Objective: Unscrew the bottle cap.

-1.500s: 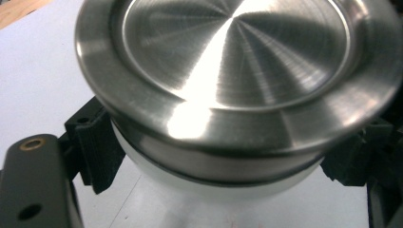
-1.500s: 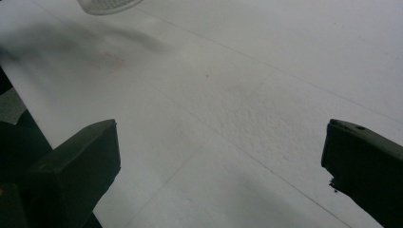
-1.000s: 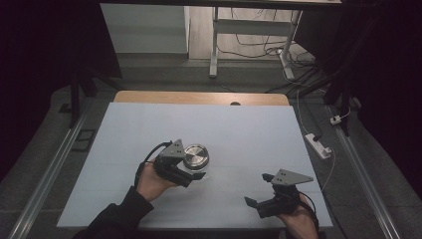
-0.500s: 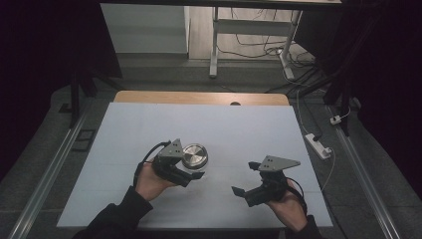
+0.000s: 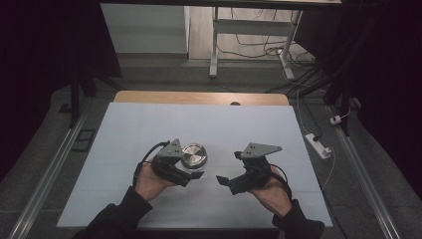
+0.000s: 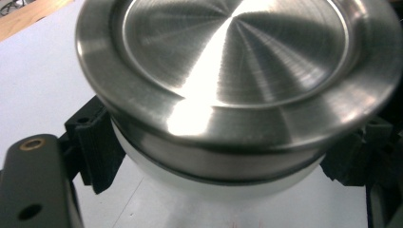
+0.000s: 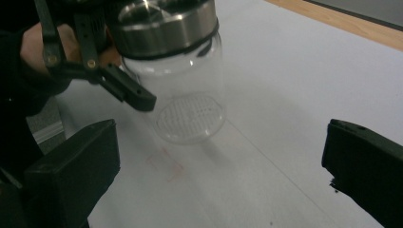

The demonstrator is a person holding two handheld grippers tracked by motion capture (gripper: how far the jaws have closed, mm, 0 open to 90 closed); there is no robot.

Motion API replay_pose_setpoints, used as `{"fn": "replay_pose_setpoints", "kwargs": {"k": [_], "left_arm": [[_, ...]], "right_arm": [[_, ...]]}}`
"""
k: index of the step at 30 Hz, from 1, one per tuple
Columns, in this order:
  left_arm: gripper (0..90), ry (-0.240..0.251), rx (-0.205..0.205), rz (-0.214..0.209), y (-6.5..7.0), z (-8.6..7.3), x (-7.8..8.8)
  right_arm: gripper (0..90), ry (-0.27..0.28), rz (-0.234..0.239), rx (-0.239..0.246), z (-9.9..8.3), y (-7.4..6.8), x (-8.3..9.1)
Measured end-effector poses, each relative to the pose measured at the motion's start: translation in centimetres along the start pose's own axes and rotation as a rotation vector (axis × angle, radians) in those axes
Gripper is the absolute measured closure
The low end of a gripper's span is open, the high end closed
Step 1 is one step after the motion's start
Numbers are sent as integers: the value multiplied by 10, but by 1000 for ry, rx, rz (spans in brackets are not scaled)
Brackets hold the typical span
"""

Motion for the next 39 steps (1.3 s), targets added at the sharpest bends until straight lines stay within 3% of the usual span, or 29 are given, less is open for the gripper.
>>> {"fn": "replay_pose_setpoints", "kwargs": {"k": [15, 24, 30, 34, 39], "left_arm": [[153, -13, 9, 4, 2, -1, -5], [154, -36, 13, 11, 3, 0, -11], [154, -32, 8, -4, 4, 0, -11], [154, -27, 1, -18, 4, 1, -11], [154, -17, -13, -47, 4, 1, -9]], "right_arm": [[0, -13, 22, 39, 30, -20, -25], [0, -32, 18, 52, 42, -32, -56], [88, -48, 0, 76, 43, -38, -68], [182, -53, 18, 117, 41, -40, -70], [187, -62, 70, 148, 42, -37, -67]]}}
Point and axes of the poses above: each handheld gripper's, and its own axes: x roughly backward along the jaws, z roughly out of its top, y roughly to its right, the point moved 1 cm from there along -x, roughly forward along the jaws, and after that the axes turned 15 degrees about -x, right-handed, at the moved point
